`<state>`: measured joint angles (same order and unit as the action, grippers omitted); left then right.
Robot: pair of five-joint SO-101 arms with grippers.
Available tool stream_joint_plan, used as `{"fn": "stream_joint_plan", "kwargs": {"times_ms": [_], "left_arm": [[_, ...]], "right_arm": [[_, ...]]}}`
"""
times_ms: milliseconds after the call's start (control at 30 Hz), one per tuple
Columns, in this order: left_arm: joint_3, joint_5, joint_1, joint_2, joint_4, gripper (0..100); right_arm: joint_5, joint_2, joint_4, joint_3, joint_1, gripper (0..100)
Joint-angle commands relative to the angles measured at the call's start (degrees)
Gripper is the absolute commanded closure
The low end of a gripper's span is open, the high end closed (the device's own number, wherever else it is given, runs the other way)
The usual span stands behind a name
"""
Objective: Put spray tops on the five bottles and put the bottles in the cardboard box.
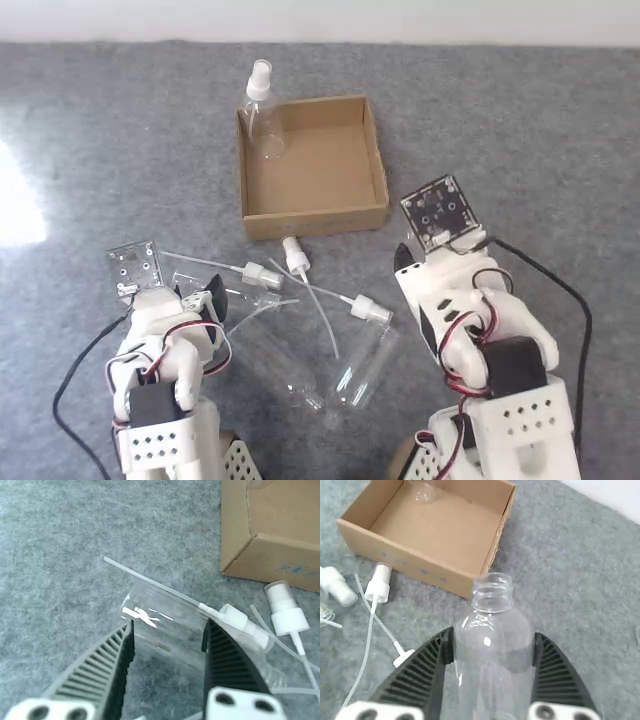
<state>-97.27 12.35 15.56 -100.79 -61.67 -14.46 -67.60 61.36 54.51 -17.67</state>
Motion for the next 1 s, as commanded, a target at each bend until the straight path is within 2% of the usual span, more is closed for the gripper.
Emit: {"fn": "stream_joint_plan", "kwargs": {"times_ms": [0, 267, 533, 967], "left_arm": [[0.48, 0.79, 0.00, -0.62, -0.26, 79], [0.48, 0.79, 0.00, -0.62, -0.26, 79], [0.48, 0.79, 0.00, -0.62, -0.26, 79], [0.48, 0.79, 0.00, -0.62, -0.26, 79]], "right_arm": [[0.70, -1.54, -3.12, 1.32, 0.04, 85.2], [0.79, -1.54, -6.73, 6.68, 0.22, 85.1], [6.07, -1.63, -9.71, 9.14, 6.20, 85.2], [6.15, -1.63, -9.80, 9.85, 6.37, 85.2]]}}
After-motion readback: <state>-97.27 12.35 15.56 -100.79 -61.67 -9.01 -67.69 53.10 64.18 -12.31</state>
